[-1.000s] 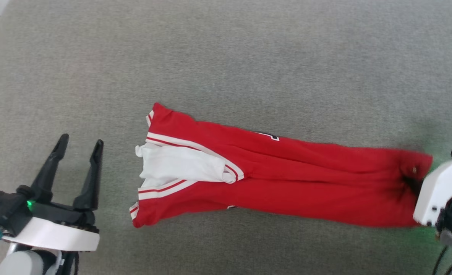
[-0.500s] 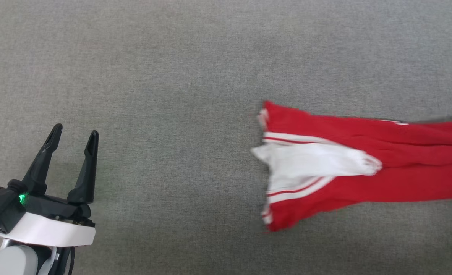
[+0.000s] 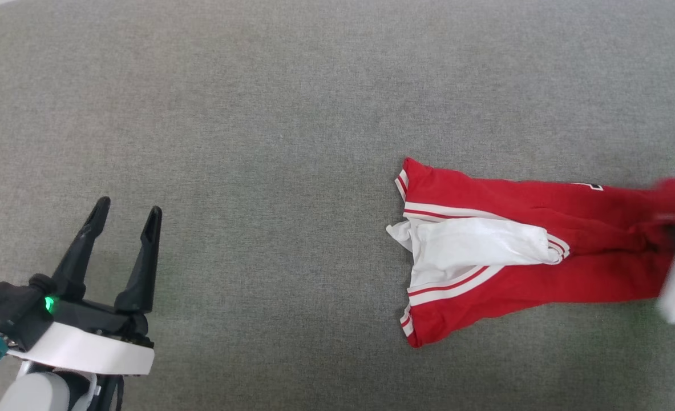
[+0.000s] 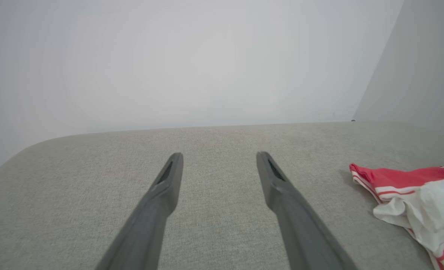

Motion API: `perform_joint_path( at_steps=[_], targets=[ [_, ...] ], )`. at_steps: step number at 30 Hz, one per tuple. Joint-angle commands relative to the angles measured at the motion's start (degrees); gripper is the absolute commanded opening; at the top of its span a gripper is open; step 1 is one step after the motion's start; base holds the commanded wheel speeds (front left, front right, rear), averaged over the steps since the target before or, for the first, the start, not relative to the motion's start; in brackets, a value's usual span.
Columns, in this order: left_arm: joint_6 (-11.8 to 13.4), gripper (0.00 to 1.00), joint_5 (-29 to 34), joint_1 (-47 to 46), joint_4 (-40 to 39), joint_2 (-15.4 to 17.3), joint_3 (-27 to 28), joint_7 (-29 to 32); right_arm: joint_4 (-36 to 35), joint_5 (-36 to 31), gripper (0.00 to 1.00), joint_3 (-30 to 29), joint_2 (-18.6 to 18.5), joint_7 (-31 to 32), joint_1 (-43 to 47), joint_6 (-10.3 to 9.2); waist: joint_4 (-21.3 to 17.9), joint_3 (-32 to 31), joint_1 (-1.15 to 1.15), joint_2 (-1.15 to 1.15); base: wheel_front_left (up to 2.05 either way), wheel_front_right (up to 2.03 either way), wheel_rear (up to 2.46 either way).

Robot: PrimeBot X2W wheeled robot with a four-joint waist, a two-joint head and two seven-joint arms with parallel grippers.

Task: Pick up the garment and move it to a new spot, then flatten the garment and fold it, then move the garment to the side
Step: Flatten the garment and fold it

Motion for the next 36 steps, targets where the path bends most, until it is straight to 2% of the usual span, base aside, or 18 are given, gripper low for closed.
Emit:
perform_joint_path(
  at_steps=[1, 2, 3, 6, 12, 17, 24, 28, 29, 30, 36],
  targets=[
    [0.13, 1.00, -0.18, 0.73, 0.18, -0.28, -0.12, -0.28, -3.36, 1.14, 0.00, 4.49, 1.25, 1.44, 1.35, -0.05, 0.06, -0.34, 0.00, 0.00, 0.00, 0.00, 0.00],
    [0.12, 1.00, -0.34, 0.84, 0.38, -0.44, -0.17, -0.29, -4.84, 1.61, 0.00, 7.19, 1.65, 2.33, 2.00, -0.05, 0.08, -0.44, 0.00, 0.00, 0.00, 0.00, 0.00],
    [0.13, 1.00, -0.53, 0.61, 0.44, -0.52, -0.62, -0.29, -7.27, 2.08, 0.00, 12.41, 2.04, 3.65, 2.34, -0.05, 0.26, -0.54, 0.00, 0.00, 0.00, 0.00, 0.00],
    [0.12, 1.00, -1.06, -0.02, 0.11, -0.75, -1.42, -0.29, -9.21, 2.30, 0.00, 20.00, 3.19, 5.14, 1.40, -0.05, 0.84, -0.52, 0.00, 0.00, 0.00, 0.00, 0.00],
    [0.13, 1.00, -1.77, -1.27, 0.02, -0.71, -2.72, -0.29, -6.38, 1.18, 0.00, 31.01, 4.01, 4.93, -3.28, -0.05, 2.49, 0.33, 0.00, 0.00, 0.00, 0.00, 0.00],
    [0.13, 1.00, -2.56, -2.50, 0.45, -0.70, -3.40, -0.29, 0.39, 0.28, 0.00, 34.16, 4.38, 2.50, -7.03, -0.05, 4.04, 1.69, 0.00, 0.00, 0.00, 0.00, 0.00],
    [0.13, 1.00, -2.89, -3.73, 1.22, -0.83, -4.10, -0.29, 9.81, -0.60, 0.00, 34.65, 3.45, -1.00, -8.11, -0.05, 5.00, 2.49, 0.00, 0.00, 0.00, 0.00, 0.00],
    [0.13, 1.00, -3.13, -3.74, 1.70, -0.74, -3.99, -0.29, 13.36, 0.12, 0.00, 35.11, 4.20, -4.44, -8.83, -0.05, 4.82, 2.20, 0.00, 0.00, 0.00, 0.00, 0.00],
    [0.13, 1.00, -3.10, -3.46, 1.83, -0.65, -3.78, -0.29, 13.61, 0.35, 0.41, 35.21, 4.38, -5.30, -9.13, -0.05, 4.59, 1.90, 0.00, 0.00, 0.00, 0.00, 0.00],
    [0.13, 1.00, -3.08, -3.16, 1.97, -0.55, -3.65, -0.29, 13.69, 0.58, 1.00, 35.20, 4.55, -6.20, -9.43, -0.05, 4.36, 1.59, 0.00, 0.00, 0.00, 0.00, 0.00],
    [0.13, 1.00, -2.77, -1.46, 3.28, 0.18, -2.72, -0.29, 10.77, 2.36, 1.00, 32.76, 4.52, -9.09, -8.73, -0.05, 2.43, -1.26, 0.00, 0.00, 0.00, 0.00, 0.00]
  ],
)
